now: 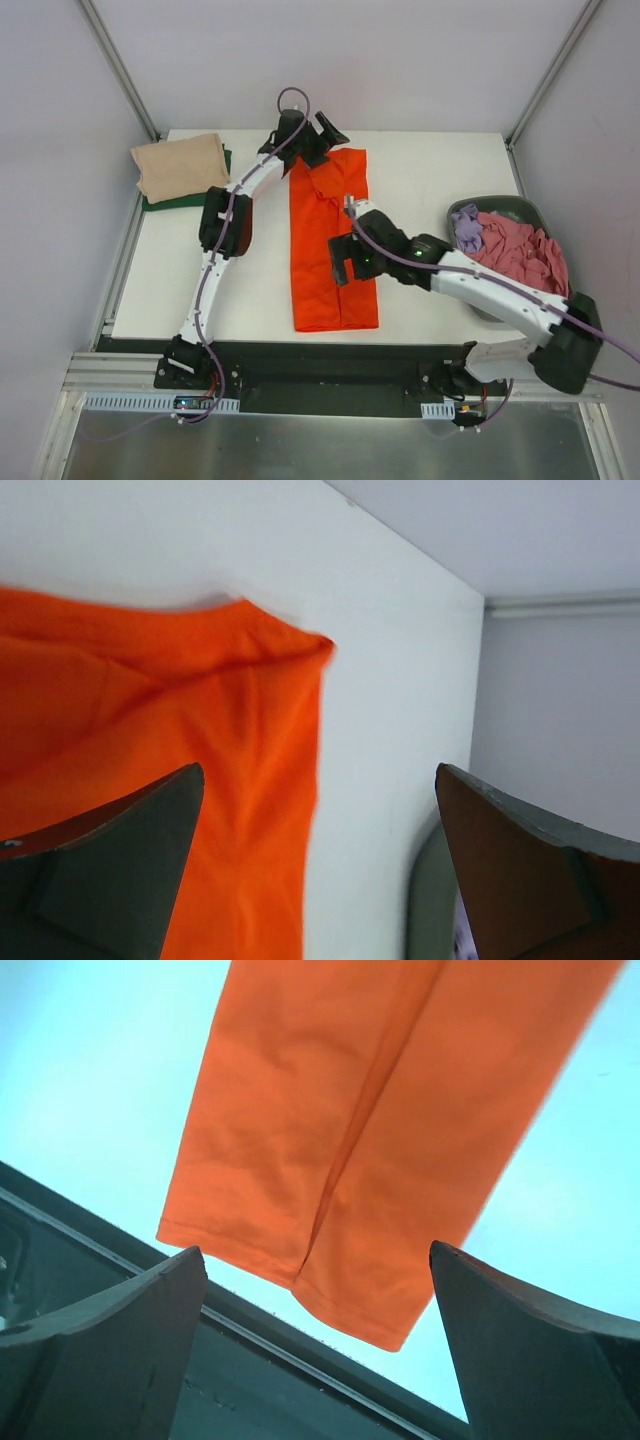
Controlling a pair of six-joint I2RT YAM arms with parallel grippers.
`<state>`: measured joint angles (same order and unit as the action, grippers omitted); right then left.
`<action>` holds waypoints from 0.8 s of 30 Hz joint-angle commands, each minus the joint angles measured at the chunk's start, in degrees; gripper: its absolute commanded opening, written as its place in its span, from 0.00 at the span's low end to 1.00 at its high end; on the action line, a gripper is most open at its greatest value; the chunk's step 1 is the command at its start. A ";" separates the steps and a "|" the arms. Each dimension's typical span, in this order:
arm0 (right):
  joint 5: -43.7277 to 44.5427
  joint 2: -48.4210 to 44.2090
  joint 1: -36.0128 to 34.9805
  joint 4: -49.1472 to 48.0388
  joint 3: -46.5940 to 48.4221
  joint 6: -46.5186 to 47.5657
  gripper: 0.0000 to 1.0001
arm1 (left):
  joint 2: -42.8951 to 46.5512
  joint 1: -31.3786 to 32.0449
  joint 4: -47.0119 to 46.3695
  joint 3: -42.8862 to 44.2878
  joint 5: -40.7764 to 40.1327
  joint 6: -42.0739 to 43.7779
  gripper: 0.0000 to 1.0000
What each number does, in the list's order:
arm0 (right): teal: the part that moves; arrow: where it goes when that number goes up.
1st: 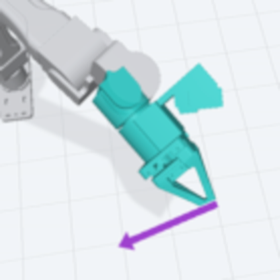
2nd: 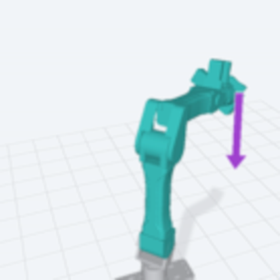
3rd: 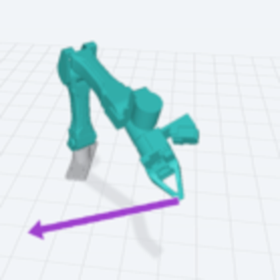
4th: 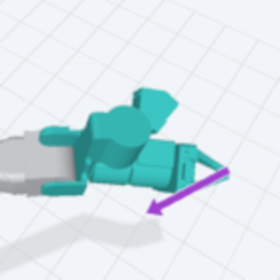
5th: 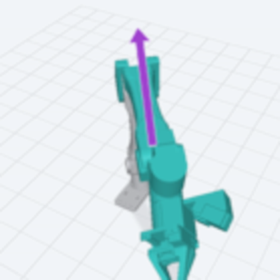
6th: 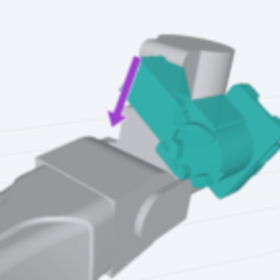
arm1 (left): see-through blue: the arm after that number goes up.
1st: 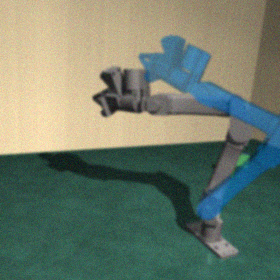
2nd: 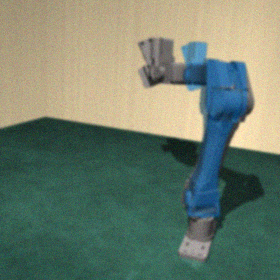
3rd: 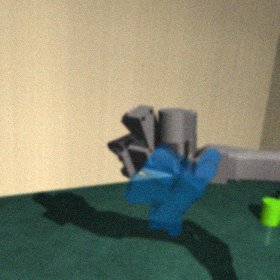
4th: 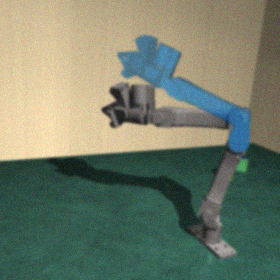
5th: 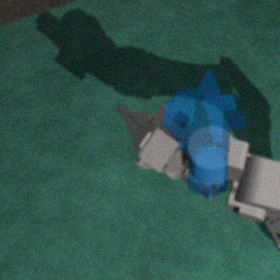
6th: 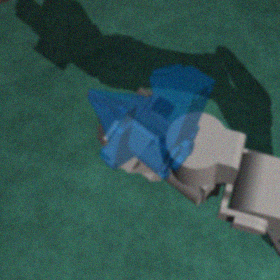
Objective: Fold and stack the t-shirts
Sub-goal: Rotate the tshirt 90 degrees, then grab the bottom of the folded rectangular tshirt with both arms
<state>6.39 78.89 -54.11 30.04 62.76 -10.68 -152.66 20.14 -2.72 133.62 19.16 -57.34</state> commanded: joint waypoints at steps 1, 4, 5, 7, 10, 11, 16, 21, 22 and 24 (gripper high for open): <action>10.82 -12.60 1.19 2.30 -4.91 -3.82 0.96 | 22.19 0.16 1.04 -9.05 8.42 9.51 0.99; 14.16 -20.15 2.77 2.56 -11.50 -7.42 0.96 | 35.88 1.12 4.74 -22.91 10.64 13.73 0.99; 15.48 -22.44 3.13 2.83 -13.44 -9.26 0.96 | 41.07 1.74 4.74 -30.54 8.55 15.14 0.99; 16.89 -26.75 4.00 2.74 -17.65 -12.42 0.96 | 53.55 3.93 4.83 -45.13 2.31 19.70 0.99; 16.55 -32.82 4.53 1.08 -22.93 -14.37 0.96 | 69.29 7.27 4.48 -68.57 -5.16 21.92 0.99; 15.94 -34.66 4.80 -0.15 -24.69 -14.46 0.96 | 74.47 8.15 3.96 -75.89 -7.36 20.96 0.99; 10.49 -40.65 5.06 -9.64 -33.13 -10.86 0.96 | 92.43 13.51 3.86 -97.99 -8.53 16.84 0.99; 6.89 -39.52 5.24 -11.67 -35.78 -10.24 0.96 | 100.09 17.99 4.48 -111.54 -5.72 8.67 0.99; 6.10 -38.21 5.15 -11.67 -35.78 -10.24 0.96 | 100.62 19.22 4.57 -112.78 -4.58 7.35 0.98; 4.25 -36.19 5.15 -11.50 -35.60 -9.11 0.96 | 101.33 22.03 4.57 -114.19 -4.21 5.41 0.93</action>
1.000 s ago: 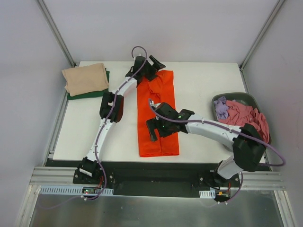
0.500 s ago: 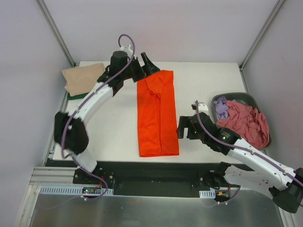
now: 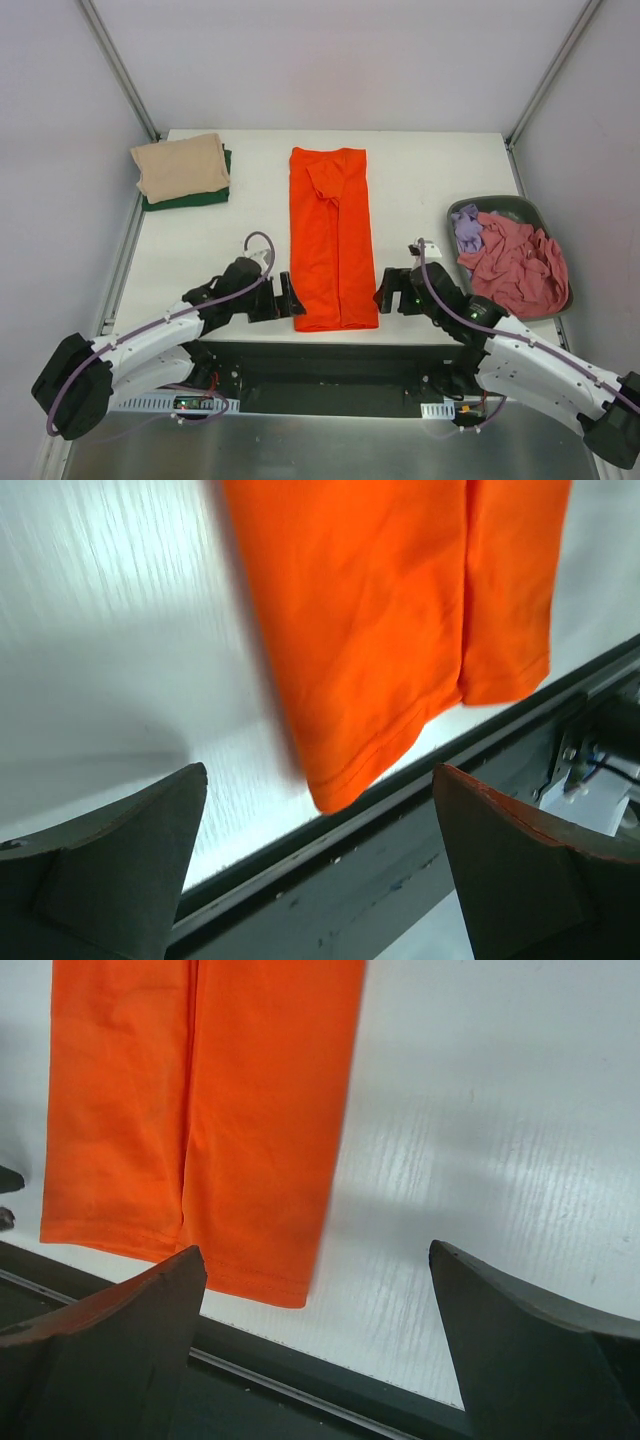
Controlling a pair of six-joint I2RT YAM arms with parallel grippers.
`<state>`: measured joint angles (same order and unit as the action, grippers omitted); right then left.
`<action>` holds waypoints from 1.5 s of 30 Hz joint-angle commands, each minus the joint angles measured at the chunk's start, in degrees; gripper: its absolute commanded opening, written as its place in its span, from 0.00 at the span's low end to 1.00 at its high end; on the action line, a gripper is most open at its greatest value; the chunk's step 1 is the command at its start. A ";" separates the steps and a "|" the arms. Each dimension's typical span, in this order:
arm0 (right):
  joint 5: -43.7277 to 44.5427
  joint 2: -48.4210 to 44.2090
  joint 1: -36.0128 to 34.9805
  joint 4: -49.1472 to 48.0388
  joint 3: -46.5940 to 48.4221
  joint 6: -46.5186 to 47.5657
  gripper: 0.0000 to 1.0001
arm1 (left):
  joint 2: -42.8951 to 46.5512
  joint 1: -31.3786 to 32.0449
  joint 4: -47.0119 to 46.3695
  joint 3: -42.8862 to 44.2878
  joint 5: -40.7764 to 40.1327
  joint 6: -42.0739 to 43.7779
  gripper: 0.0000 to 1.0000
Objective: Fold and stack the t-shirts
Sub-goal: Grab the bottom of the folded rectangular tshirt with both arms
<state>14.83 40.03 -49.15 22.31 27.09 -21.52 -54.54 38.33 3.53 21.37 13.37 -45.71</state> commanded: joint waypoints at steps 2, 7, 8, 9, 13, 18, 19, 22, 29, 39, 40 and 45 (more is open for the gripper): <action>-4.98 4.78 0.19 -3.41 0.07 1.48 0.96 | 3.30 7.10 -1.68 -2.73 0.35 -7.63 0.89; -3.32 8.13 0.28 -2.00 0.59 0.69 0.96 | -0.55 9.57 -1.77 -2.21 -1.50 -8.43 0.62; -2.88 8.66 0.28 -1.83 0.68 0.34 0.96 | -1.61 9.66 -1.77 -2.12 -1.50 -8.43 0.59; -2.79 8.83 0.28 -1.83 0.59 0.16 0.96 | -2.49 9.66 -1.69 -2.12 -1.76 -8.25 0.58; -3.67 9.71 0.28 -1.83 0.33 -0.54 0.96 | -5.92 9.75 -1.33 -1.86 -3.96 -8.60 0.46; -5.42 10.50 0.37 -1.65 -0.99 -1.33 0.96 | -10.93 9.66 -1.68 0.16 -3.52 -7.46 0.28; -6.21 10.59 0.37 -1.74 -1.42 -1.77 0.97 | -11.54 9.66 -1.60 0.52 -3.35 -7.29 0.21; -8.23 11.21 0.28 -2.18 -2.22 -2.91 0.98 | -11.90 9.66 -1.60 0.61 -3.61 -7.55 0.00; -14.21 13.58 0.37 -5.42 -2.83 -3.09 0.84 | -9.88 9.75 -1.60 -0.27 -5.02 -7.29 0.00; -19.92 21.40 0.28 -11.49 -2.83 -4.59 0.69 | -9.97 9.66 -1.60 -0.80 -4.84 -7.63 0.00; -20.19 22.19 0.37 -11.93 -2.92 -4.93 0.65 | -9.97 9.66 -1.60 -0.97 -4.84 -7.64 0.00; -20.89 24.48 0.37 -11.32 -2.83 -5.38 0.35 | -9.62 9.75 -1.68 -1.85 -4.93 -8.34 0.00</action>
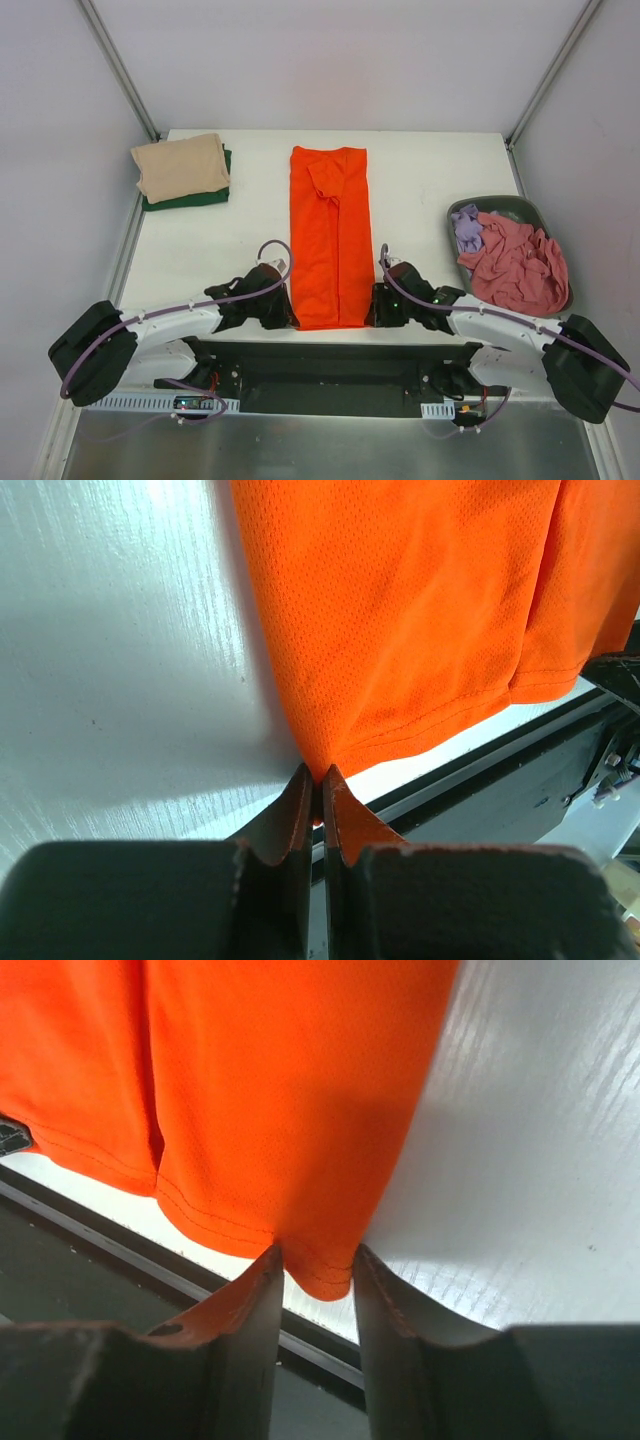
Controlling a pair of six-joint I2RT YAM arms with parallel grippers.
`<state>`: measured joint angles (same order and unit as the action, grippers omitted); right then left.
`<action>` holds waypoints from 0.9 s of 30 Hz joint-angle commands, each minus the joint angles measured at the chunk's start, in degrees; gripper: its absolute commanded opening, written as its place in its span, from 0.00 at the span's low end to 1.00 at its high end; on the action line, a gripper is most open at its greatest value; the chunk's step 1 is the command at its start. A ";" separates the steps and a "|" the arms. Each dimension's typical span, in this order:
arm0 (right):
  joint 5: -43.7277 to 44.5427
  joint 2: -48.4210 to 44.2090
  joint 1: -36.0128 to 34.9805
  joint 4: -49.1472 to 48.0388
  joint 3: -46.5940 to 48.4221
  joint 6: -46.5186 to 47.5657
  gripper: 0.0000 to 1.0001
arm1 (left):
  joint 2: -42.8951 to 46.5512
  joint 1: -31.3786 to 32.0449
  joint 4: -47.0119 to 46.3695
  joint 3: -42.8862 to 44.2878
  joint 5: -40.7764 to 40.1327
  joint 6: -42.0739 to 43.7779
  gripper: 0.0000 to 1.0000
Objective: Fold and stack the t-shirts
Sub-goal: Grab the bottom of the folded rectangular tshirt with both arms, then fold the folded rectangular tshirt in 1/3 of the way
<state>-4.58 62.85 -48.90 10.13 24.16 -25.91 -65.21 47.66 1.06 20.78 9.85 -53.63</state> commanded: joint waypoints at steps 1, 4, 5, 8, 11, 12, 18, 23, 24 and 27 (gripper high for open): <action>-1.66 1.40 0.13 1.03 0.01 -1.24 0.28 | 1.40 0.33 0.79 -1.52 -0.89 -0.69 0.00; -3.67 -0.35 0.12 1.47 -0.69 -1.51 0.17 | 3.50 0.42 0.79 -2.67 1.22 -0.95 0.00; -5.07 -1.14 0.04 1.82 -0.87 -1.51 0.15 | 4.21 0.42 0.96 -3.02 2.18 -1.04 0.00; -11.48 -3.78 0.04 2.79 -1.66 -1.68 0.05 | 7.37 1.55 1.31 -4.77 5.00 -2.79 0.00; -15.89 -7.99 -0.40 3.05 -3.42 -2.13 0.01 | 11.06 4.62 1.75 -5.13 5.97 -4.29 0.00; -17.03 -9.57 -0.49 3.75 -3.59 -1.60 0.01 | 12.55 5.68 2.10 -4.96 6.15 -4.21 0.00; -13.36 -14.42 -0.40 8.94 -0.35 2.17 0.01 | 16.69 7.18 3.33 -3.03 1.43 -4.38 0.00; -4.14 -11.97 0.65 9.82 6.32 6.48 0.01 | 14.50 6.92 4.74 2.50 -6.14 -1.58 0.00; -2.82 -10.92 1.00 9.82 7.81 7.18 0.01 | 13.54 6.49 5.35 3.91 -7.72 -0.70 0.00; 0.43 -6.61 2.14 9.82 13.26 10.96 0.01 | 11.69 4.56 6.15 7.78 -11.24 1.94 0.00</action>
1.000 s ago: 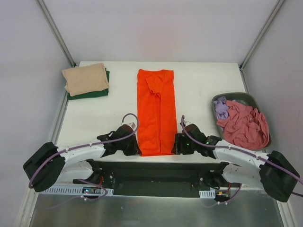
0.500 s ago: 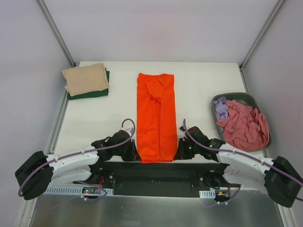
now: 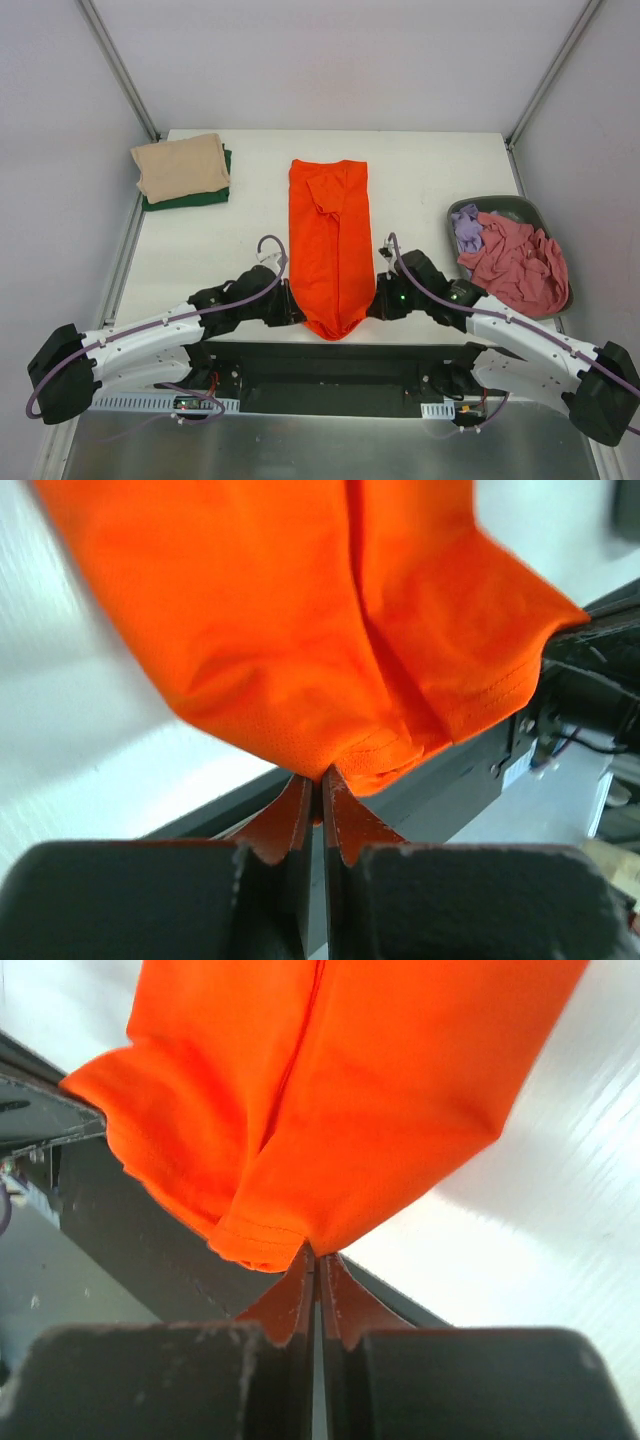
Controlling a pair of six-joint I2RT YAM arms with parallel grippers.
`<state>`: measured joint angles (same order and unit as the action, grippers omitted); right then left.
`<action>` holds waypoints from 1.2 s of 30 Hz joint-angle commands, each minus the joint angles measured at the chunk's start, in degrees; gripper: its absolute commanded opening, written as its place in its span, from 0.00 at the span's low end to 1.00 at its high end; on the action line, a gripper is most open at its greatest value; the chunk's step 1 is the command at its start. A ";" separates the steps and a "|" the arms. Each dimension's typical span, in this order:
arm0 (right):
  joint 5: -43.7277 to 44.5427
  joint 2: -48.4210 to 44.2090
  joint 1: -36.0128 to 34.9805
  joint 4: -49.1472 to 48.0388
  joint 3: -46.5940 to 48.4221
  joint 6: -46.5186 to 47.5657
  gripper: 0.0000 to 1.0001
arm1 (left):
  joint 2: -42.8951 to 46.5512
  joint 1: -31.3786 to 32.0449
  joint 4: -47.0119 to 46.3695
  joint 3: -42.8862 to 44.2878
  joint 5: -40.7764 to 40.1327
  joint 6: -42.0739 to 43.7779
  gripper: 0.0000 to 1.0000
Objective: Fold and stack the t-shirts
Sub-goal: Fold the folded rectangular tshirt in 1/3 of the way
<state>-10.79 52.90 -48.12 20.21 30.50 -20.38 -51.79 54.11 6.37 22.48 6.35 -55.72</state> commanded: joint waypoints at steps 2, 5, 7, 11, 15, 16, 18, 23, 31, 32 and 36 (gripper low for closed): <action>10.41 6.23 2.23 -0.43 10.35 6.67 0.01 | -3.13 -3.65 0.92 8.01 -8.46 5.79 0.00; 14.74 10.36 3.03 -1.74 14.75 8.42 0.01 | -5.59 -7.68 0.92 10.47 -7.76 8.08 0.00; 15.35 12.74 3.90 -2.89 17.21 9.74 0.01 | -7.26 -10.32 0.40 12.49 -7.32 9.84 0.00; 16.58 16.61 5.66 -4.64 21.78 10.98 0.01 | -11.66 -13.93 -1.80 16.62 -5.13 14.49 0.00; 16.94 19.95 7.51 -5.88 24.60 11.76 0.01 | -15.61 -16.92 -1.80 20.75 -4.33 17.84 0.00; 16.76 20.83 7.95 -5.88 25.56 12.29 0.01 | -16.58 -17.89 -1.80 21.81 -3.98 18.28 0.00; 16.94 22.32 9.00 -5.88 27.15 13.17 0.01 | -18.60 -19.03 -1.80 23.57 -3.45 19.77 0.00; 16.06 26.19 11.55 -6.23 30.84 14.49 0.01 | -23.61 -22.02 -1.89 27.88 -1.34 21.79 0.00; 16.42 34.01 14.72 -8.86 35.24 16.16 0.01 | -32.49 -26.06 -1.98 34.47 1.47 25.22 0.00; 15.98 34.98 14.98 -9.04 35.68 15.99 0.01 | -33.45 -26.50 -1.98 35.17 1.91 25.40 0.00; 15.62 37.88 16.12 -9.83 36.65 15.81 0.01 | -37.58 -27.91 -1.98 37.37 4.10 26.37 0.00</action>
<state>4.91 88.79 -33.04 13.28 64.05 -5.37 -86.59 27.49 5.02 56.29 7.29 -32.10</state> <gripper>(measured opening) 0.018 0.010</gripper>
